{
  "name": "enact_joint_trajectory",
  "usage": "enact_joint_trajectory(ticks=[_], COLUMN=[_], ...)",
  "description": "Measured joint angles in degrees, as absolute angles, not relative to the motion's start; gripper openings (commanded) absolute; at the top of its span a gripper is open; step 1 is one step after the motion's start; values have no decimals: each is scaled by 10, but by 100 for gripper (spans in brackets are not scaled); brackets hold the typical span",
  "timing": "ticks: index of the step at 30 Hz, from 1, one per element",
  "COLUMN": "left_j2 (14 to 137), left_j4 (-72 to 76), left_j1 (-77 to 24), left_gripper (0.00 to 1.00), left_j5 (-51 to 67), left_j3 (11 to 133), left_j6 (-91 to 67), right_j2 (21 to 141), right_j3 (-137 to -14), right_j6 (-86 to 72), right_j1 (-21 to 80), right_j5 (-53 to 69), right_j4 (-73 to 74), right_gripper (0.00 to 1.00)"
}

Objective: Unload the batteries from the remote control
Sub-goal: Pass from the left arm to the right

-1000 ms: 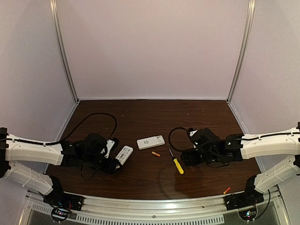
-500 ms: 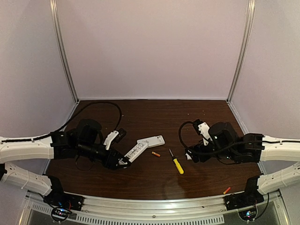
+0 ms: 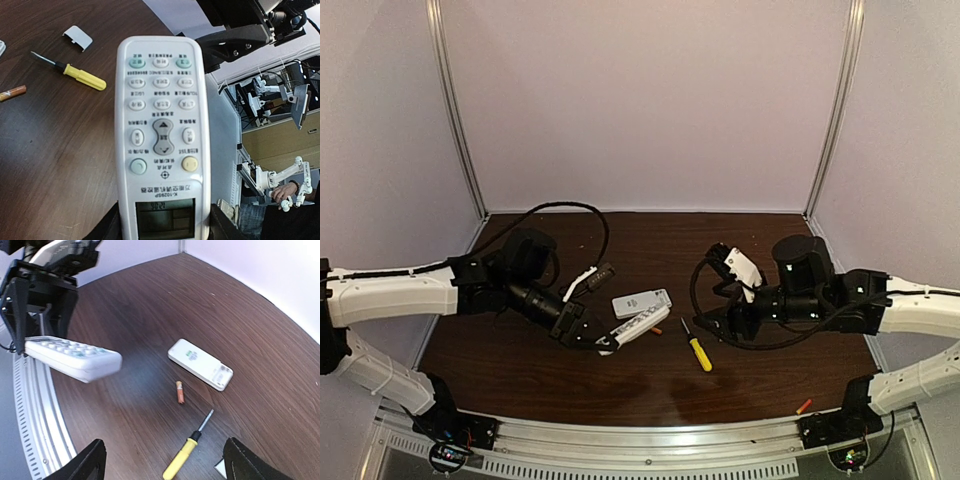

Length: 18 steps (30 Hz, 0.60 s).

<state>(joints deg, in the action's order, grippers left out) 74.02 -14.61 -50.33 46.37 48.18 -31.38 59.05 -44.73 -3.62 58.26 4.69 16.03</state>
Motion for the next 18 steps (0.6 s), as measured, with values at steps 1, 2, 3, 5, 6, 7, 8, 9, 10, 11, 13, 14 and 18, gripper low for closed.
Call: enact_joint_trajectory(ticks=[1,2,3,5,6,7,8,9,10,11,13,14,18], left_j2=[743,745,748,752,755,757,758,760,761,762,765,768,779], left_j4=[-146,-146,-146,-147,-147,-147,-148,-148,-149,-149,-150,-150,-151], left_j1=[-503,-503,-502,-501,-500,-499,-498,-497,-496,-495,-495,-494,-494], left_gripper=[34,34,33,32,32,31,30,29,28,28,26,24,19], left_j5=[474,486,499,520,531,539,544,550,555,559,566,569,581], left_j3=[485,490,495,504,510,515,519,524,528,532,539,542,548], left_j6=[-314,-314,-314,-314,-314,-314,-314,-313,-313,-313,-313,-313,-312], right_j2=[597,604,613,631,637,644,649,652,654,654,655,656,662], right_j3=[-456,-467,-479,-502,-510,-519,-526,-531,-534,-535,-539,-543,-563], right_j6=[-22,-10,3,25,33,41,48,55,62,68,82,90,118], right_j1=[583,583,583,583,583,583,583,583,583,585,585,585,585], right_j5=[67,84,104,136,147,158,167,174,179,181,181,181,182], right_j4=[159,157,157,159,159,159,159,159,159,159,163,167,187], right_gripper=[82,82,82,82,82,82,82,82,82,82,82,82,82])
